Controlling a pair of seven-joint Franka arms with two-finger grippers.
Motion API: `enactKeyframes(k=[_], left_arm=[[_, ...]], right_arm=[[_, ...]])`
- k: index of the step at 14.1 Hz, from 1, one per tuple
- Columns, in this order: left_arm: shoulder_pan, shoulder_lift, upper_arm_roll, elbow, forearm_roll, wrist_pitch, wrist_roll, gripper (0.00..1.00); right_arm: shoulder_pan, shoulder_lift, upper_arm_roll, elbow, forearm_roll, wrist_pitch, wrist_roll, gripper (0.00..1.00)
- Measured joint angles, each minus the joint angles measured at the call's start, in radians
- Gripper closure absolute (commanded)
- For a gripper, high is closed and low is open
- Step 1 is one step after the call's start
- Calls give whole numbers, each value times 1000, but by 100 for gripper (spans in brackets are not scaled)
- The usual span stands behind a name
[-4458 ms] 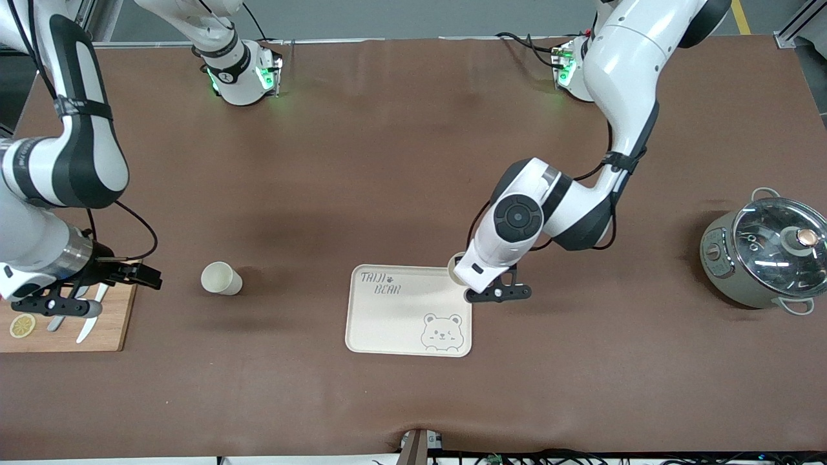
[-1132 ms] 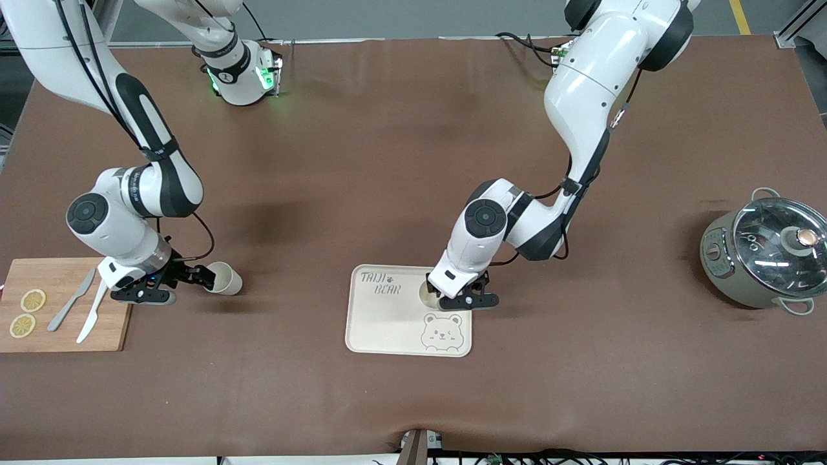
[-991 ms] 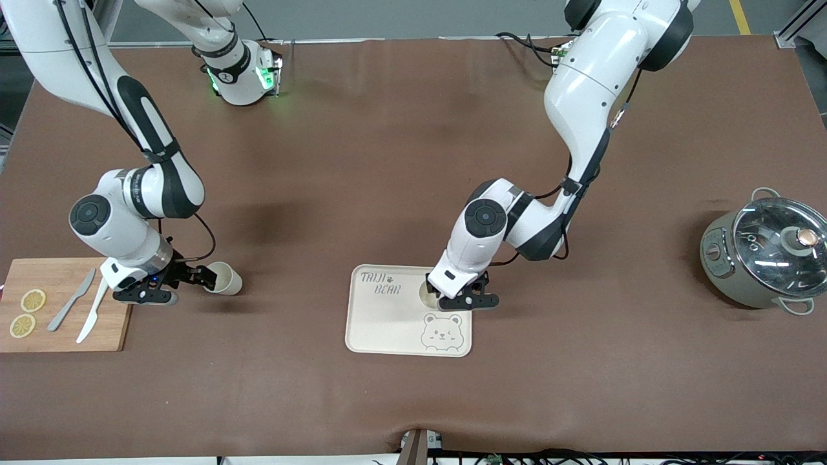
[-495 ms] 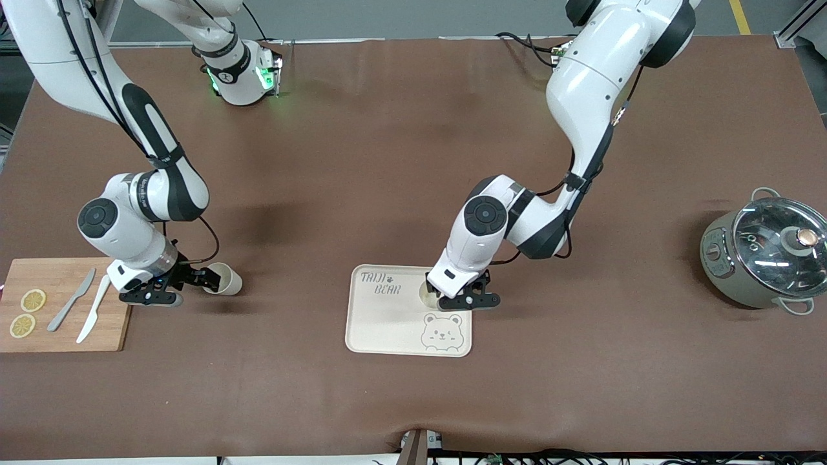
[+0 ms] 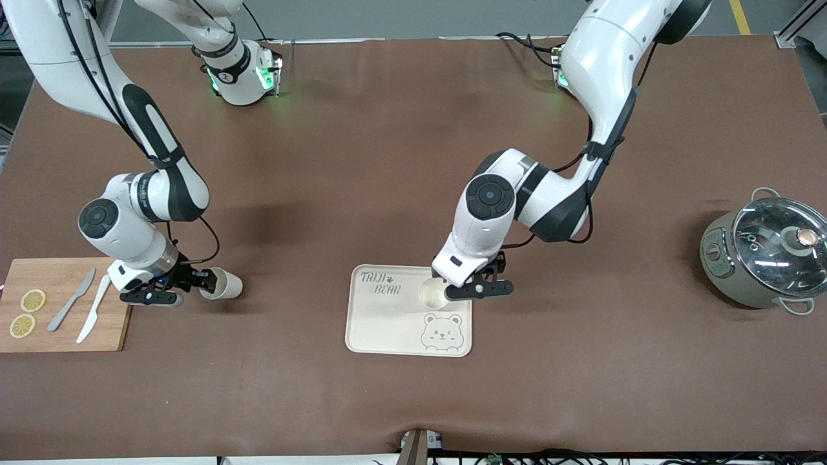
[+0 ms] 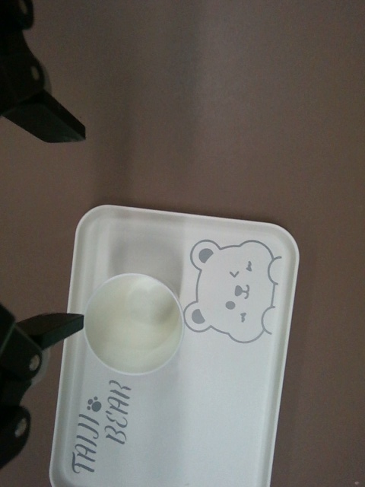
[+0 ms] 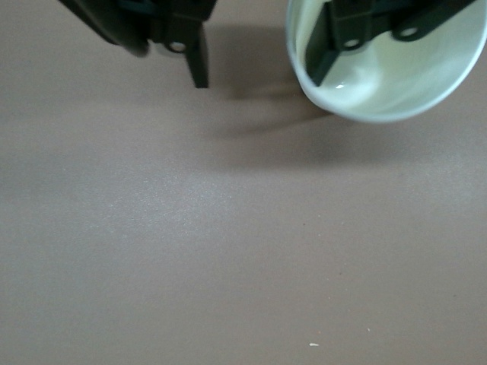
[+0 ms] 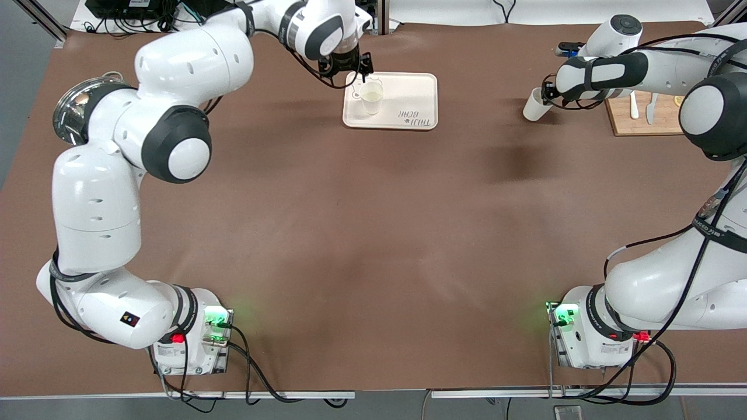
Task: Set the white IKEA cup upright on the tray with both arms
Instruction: 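Open the left gripper and draw the left arm back to rest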
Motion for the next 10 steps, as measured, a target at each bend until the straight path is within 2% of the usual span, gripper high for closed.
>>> enactKeyframes(k=[5, 8, 10], left_arm=[[28, -55, 2, -1, 0, -126, 113, 0], [98, -101, 4, -5, 0, -235, 270, 0], [153, -140, 5, -20, 0, -262, 356, 0]], right_arm=[[1, 0, 1, 0, 0, -1, 0, 74], [3, 0, 4, 1, 0, -6, 0, 77], [5, -2, 6, 5, 0, -15, 0, 79]])
